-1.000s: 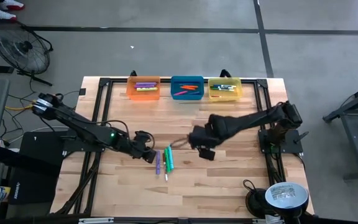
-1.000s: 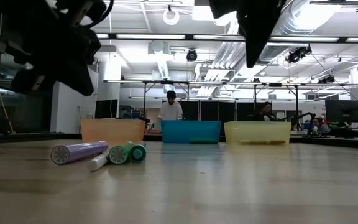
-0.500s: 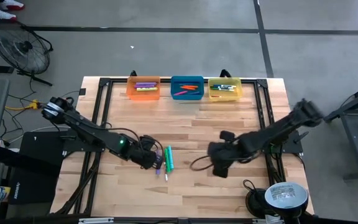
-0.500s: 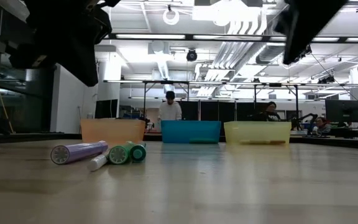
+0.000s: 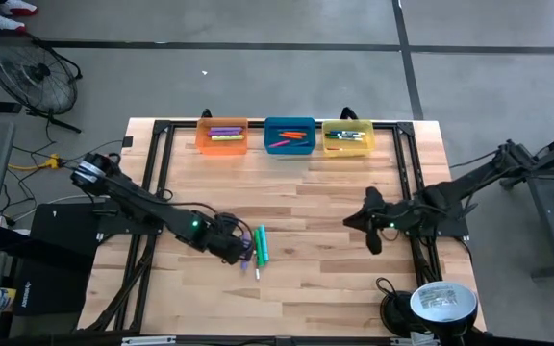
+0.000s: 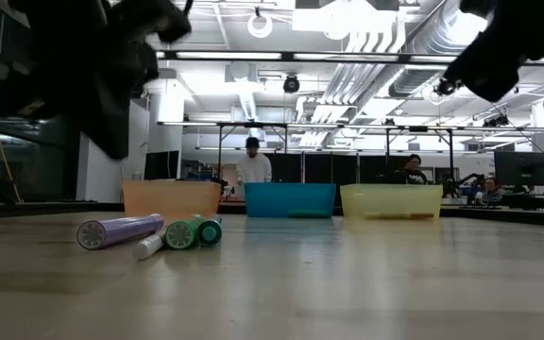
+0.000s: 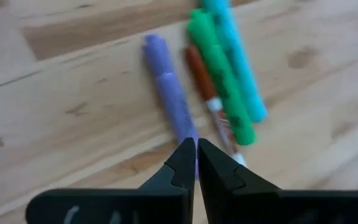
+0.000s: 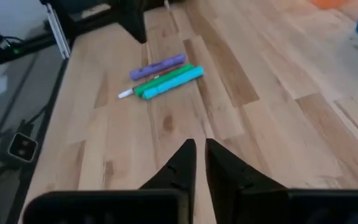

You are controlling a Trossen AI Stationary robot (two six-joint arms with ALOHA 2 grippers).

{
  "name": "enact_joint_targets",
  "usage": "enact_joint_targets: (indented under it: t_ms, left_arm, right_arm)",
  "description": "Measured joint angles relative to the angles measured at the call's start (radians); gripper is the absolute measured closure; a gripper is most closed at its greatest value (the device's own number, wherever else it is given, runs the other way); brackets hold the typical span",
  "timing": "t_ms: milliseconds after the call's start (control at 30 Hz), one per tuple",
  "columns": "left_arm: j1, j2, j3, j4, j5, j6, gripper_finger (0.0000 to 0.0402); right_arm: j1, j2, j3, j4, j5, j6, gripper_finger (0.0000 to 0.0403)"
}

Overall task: Pick & Place Markers
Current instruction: Put the light violet highlighter into the orange bin

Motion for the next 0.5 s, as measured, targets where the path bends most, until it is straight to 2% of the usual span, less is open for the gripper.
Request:
enact_joint_targets:
  t_ms: [200,500]
  left_arm:
    - [0.032,0.064,0.000,0.025,0.075,-0.002,0.0385]
    - [0.072,0.076,0.001,0.068,0.126,0.038,0.0385]
  right_arm:
    - [0.001,-0.106,-0.089,0.009,-0.034,-0.008,0.0396]
    - [0.001,-0.111,-0.102,0.003,-0.033,-0.057,0.0393]
